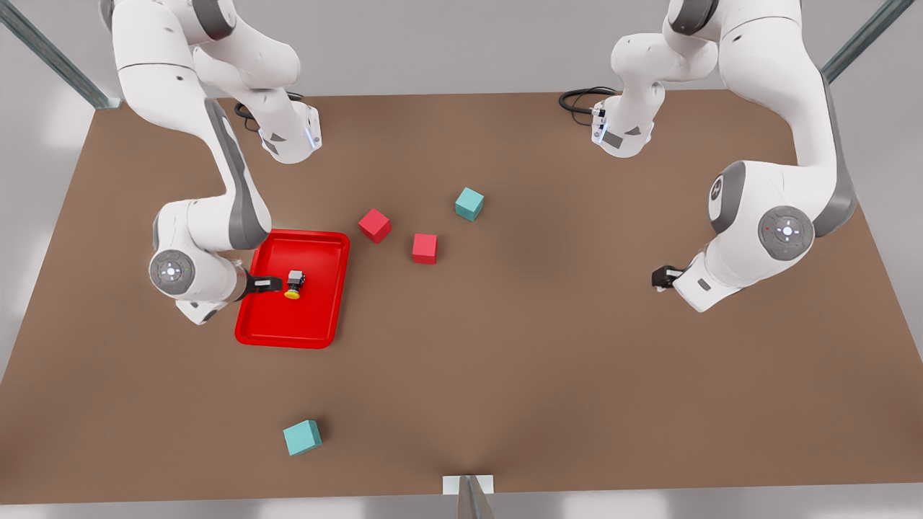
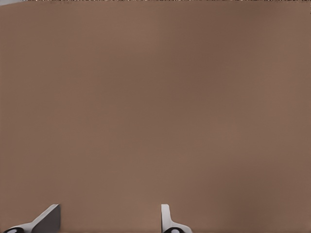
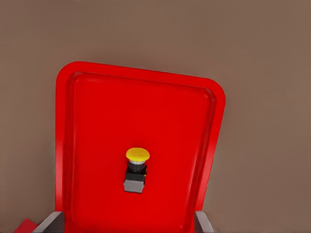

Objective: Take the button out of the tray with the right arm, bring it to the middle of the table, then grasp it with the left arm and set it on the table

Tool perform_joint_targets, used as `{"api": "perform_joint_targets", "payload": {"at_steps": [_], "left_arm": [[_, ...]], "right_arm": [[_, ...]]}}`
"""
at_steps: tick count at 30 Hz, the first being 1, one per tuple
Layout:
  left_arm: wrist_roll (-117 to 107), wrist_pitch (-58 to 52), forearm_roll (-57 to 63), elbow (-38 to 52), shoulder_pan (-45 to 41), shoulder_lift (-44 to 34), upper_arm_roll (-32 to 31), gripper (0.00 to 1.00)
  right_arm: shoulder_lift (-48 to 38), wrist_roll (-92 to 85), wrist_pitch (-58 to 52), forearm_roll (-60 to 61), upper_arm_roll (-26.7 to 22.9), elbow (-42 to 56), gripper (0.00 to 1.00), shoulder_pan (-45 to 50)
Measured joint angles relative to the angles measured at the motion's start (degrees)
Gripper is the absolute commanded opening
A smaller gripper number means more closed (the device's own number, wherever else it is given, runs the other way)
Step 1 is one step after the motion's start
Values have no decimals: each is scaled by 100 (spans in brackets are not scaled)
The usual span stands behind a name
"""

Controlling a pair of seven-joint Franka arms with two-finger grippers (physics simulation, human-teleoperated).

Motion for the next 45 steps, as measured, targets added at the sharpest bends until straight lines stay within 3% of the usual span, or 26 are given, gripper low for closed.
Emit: {"api": "perform_joint_targets", "payload": {"at_steps": [6, 18, 22, 25, 31, 36, 39, 43, 45], "left_arm": [[-6, 8, 1, 0, 0, -23, -2, 100], [-12, -14, 12, -15, 3, -33, -1, 100], [-12, -18, 23, -17, 1, -33, -2, 100], [-12, -12, 30, -17, -1, -24, -3, 100], [-13, -4, 30, -21, 2, -8, -3, 100], [-13, -7, 29, -27, 0, -17, -4, 100], [-13, 0, 31, -26, 2, -7, 0, 100], [-14, 17, 11, -21, 0, 25, -4, 100], [-14, 21, 7, -18, 0, 27, -4, 100]], "right_arm": [[-127, 223, 1586, 0, -35, -1817, 100, 102], [689, 566, 3524, -164, -93, -2048, 96, 71], [688, 639, 3736, -189, -93, -2118, 67, 75], [703, 684, 3820, -195, -93, -2144, 66, 61], [692, 731, 3866, -179, -92, -2127, 46, 57], [729, 689, 3819, -133, -90, -2097, 43, 63], [685, 661, 3628, -117, -74, -1790, 39, 65], [676, 609, 2536, -85, 3, -70, 35, 537], [698, 577, 2118, -88, 11, 502, 39, 946]]}}
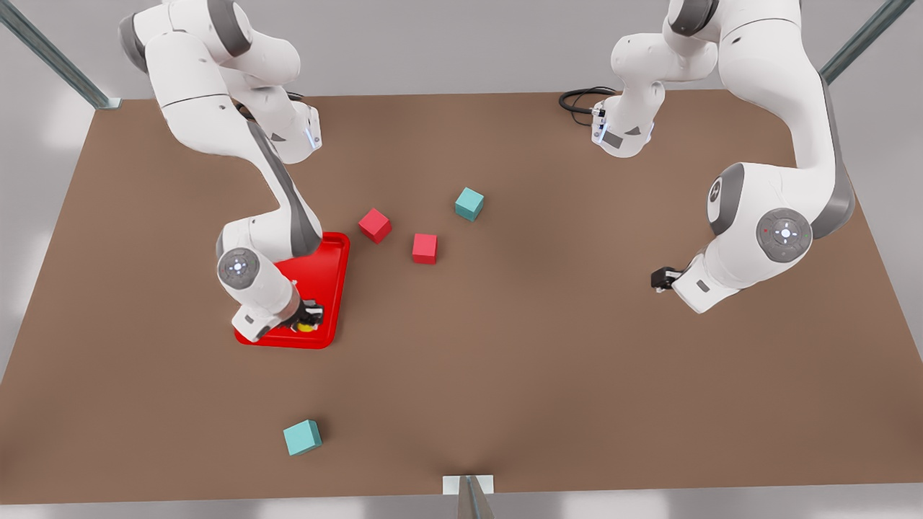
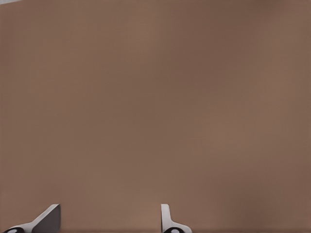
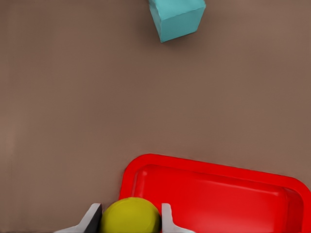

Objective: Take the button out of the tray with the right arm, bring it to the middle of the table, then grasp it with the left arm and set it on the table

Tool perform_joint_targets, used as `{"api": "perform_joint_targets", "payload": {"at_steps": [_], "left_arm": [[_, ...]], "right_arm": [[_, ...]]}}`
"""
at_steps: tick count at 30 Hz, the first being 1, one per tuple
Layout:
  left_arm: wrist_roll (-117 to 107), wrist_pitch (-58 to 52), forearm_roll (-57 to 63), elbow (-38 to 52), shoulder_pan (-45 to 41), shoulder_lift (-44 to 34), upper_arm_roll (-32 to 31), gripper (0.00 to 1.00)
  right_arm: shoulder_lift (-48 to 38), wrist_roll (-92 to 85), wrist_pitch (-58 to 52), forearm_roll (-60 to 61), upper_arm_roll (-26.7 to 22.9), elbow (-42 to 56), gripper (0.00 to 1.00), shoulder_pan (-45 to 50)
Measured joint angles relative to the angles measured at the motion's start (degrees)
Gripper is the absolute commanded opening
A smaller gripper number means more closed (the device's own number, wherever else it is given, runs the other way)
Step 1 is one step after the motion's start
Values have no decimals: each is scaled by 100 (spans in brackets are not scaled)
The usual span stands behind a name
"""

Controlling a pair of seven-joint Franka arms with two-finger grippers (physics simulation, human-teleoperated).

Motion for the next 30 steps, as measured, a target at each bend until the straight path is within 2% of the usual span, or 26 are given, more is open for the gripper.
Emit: {"api": "perform_joint_targets", "payload": {"at_steps": [4, 7, 10, 14, 17, 21, 22, 23, 24, 28, 30], "left_arm": [[-2, 5, -2, 20, -1, -12, 0, 100], [-8, 7, 0, 26, 1, -29, 0, 100], [-17, 11, -6, 29, -5, -4, -6, 100], [-44, 10, -14, 61, -5, -96, -6, 100], [-228, -11, -23, 70, 21, -249, -245, 100], [-887, -35, -105, 59, -29, -167, -502, 100], [-1137, -41, -131, 57, -28, -128, -519, 100], [-1433, -45, -156, 60, -26, -76, -539, 100], [-1729, -48, -184, 61, -29, -49, -544, 100], [-2796, -30, -204, 62, -26, 226, -543, 100], [-3294, -17, -211, 66, -30, 350, -544, 100]], "right_arm": [[801, -221, -532, -44, 138, 1618, 39, 1005], [2164, -474, -934, -180, 149, 3703, 39, 1761], [3191, -903, -1136, -299, 96, 5060, 39, 2339], [3715, -1509, -868, -576, 40, 5364, 39, 3160], [3925, -1974, -667, -715, 56, 5376, 39, 3319], [3961, -2661, -944, -980, 26, 5375, 39, 3416], [3966, -2820, -1024, -1055, 27, 5375, 51, 3427], [3973, -2960, -1098, -1130, 28, 5369, 87, 3434], [3999, -3088, -1157, -1190, 32, 5367, 100, 3437], [4015, -3469, -1280, -1327, 45, 5372, 100, 3431], [3711, -3513, -1339, -1334, 45, 5266, 100, 3302]]}}
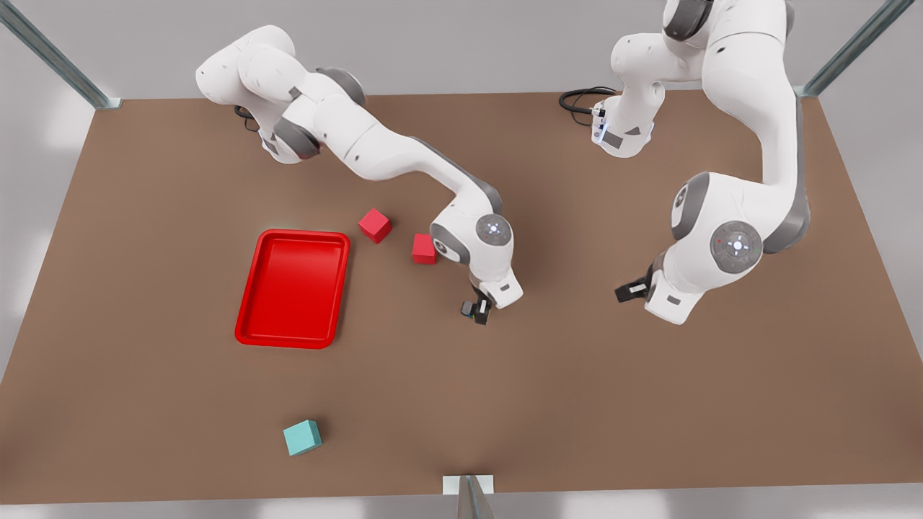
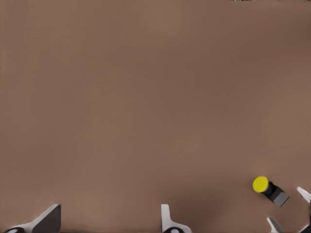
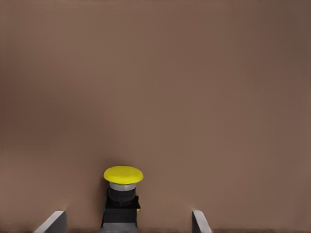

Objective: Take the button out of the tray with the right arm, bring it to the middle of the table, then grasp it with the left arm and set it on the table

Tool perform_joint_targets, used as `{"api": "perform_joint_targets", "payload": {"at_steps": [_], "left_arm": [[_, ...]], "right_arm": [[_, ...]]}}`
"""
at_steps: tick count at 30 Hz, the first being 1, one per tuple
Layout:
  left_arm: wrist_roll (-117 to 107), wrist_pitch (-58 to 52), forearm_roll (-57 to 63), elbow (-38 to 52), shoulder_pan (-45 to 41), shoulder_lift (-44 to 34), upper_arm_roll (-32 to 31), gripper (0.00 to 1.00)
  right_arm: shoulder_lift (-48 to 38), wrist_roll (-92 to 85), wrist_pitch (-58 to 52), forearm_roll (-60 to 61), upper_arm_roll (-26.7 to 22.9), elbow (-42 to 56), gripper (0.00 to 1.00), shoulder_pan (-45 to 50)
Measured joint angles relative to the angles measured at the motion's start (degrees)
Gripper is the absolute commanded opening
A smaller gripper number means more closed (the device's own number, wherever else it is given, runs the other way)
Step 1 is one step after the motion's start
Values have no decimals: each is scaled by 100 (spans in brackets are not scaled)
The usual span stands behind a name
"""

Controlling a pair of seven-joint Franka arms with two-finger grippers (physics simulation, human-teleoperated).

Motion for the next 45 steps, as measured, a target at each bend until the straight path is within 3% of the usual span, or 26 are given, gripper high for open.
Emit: {"api": "perform_joint_targets", "payload": {"at_steps": [6, 8, 10, 14, 29, 45], "left_arm": [[-1396, 23, -53, 282, -263, 284, -12, 100], [-1919, 42, -53, 525, -685, 617, -13, 100], [-2441, 214, -57, 601, -870, 971, -16, 100], [-3482, 671, -26, 990, -1222, 1792, 19, 100], [-6782, 1391, 487, 1504, -2800, 2567, 64, 100], [-8367, 2694, 902, 1473, -3059, 3513, 148, 100]], "right_arm": [[-4046, 367, -576, 582, -309, -3055, 100, -2476], [-4745, 600, -1136, 958, -366, -3288, 100, -3448], [-4834, 918, -1627, 1285, -397, -3163, 100, -4112], [-4839, 1394, -2208, 1354, -452, -3371, 100, -4337], [-4500, 2501, -2389, 1424, -457, -3196, 100, -4330], [-4479, 3008, -2331, 1395, -457, -3196, 100, -4335]]}}
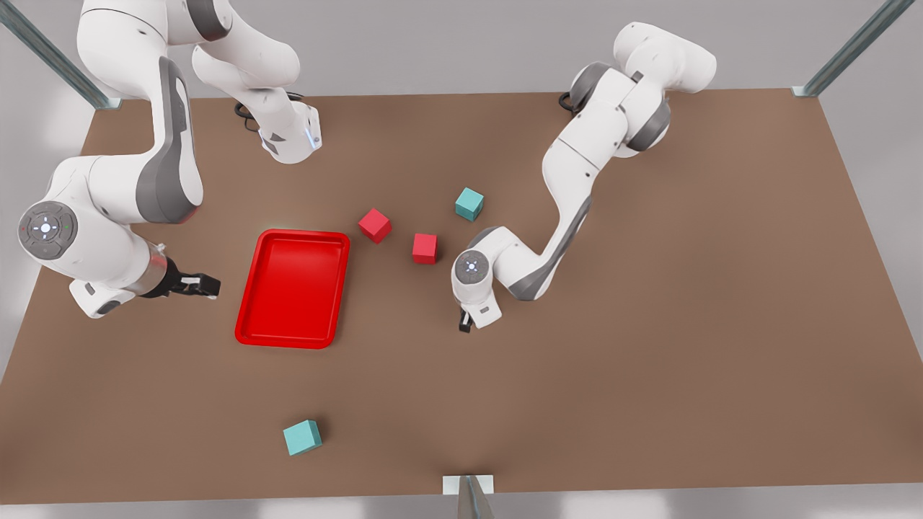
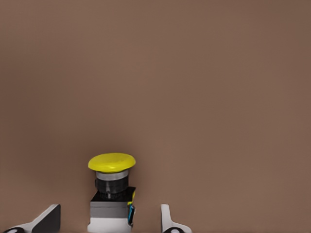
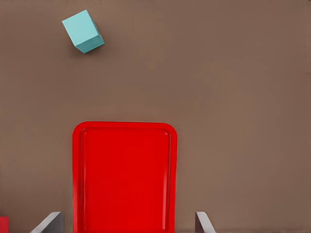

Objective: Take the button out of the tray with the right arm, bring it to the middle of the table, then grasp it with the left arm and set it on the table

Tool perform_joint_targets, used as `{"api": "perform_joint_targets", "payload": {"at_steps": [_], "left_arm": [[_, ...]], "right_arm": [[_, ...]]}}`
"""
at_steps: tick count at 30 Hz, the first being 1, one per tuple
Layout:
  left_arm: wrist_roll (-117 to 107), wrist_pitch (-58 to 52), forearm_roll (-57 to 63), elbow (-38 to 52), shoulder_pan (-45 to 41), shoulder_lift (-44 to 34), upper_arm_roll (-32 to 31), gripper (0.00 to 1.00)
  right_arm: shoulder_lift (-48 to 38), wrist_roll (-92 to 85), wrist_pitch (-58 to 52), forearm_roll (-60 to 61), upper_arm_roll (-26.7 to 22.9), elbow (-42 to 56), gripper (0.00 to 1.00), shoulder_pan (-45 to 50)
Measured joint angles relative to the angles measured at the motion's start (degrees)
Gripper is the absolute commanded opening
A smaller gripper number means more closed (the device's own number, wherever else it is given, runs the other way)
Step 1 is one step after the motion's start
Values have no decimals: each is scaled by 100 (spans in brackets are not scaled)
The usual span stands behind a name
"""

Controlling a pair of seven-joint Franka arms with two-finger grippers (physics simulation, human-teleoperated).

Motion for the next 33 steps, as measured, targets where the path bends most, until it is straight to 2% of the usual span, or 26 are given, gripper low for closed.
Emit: {"api": "perform_joint_targets", "payload": {"at_steps": [7, 8, 10, 12, 13, 15, 17, 18, 19, 27, 33], "left_arm": [[-231, 165, 43, 2, -2, 97, 0, 100], [-255, 176, 45, 4, -2, 109, 0, 98], [-298, 196, 47, 7, 3, 116, 0, 89], [-338, 211, 48, 8, 6, 120, 0, 89], [-356, 227, 48, 8, 6, 126, 0, 85], [-388, 254, 48, 8, 6, 148, 0, 66], [-417, 272, 46, 8, 7, 154, 0, 56], [-429, 278, 43, 8, 7, 155, 0, 43], [-436, 281, 35, 10, 10, 155, 0, 41], [-363, 110, 121, 37, 70, -203, 149, 41], [-219, -429, 1329, -12, 79, -413, 645, 41]], "right_arm": [[7, 115, 13, 10, 0, 0, 100, 0], [7, 128, 14, 9, 0, 0, 100, 0], [7, 152, 16, 9, 0, 0, 100, 0], [32, 172, 17, 12, -6, 0, 100, -5], [38, 181, 17, 13, -7, 0, 100, -8], [41, 196, 18, 17, -8, 0, 100, -9], [42, 209, 18, 20, -9, 0, 100, -15], [42, 215, 18, 21, -9, 0, 100, -17], [43, 221, 18, 22, -9, 0, 100, -18], [43, 253, 19, 31, -9, 0, 100, -18], [48, 265, 19, 28, -9, 0, 100, -17]]}}
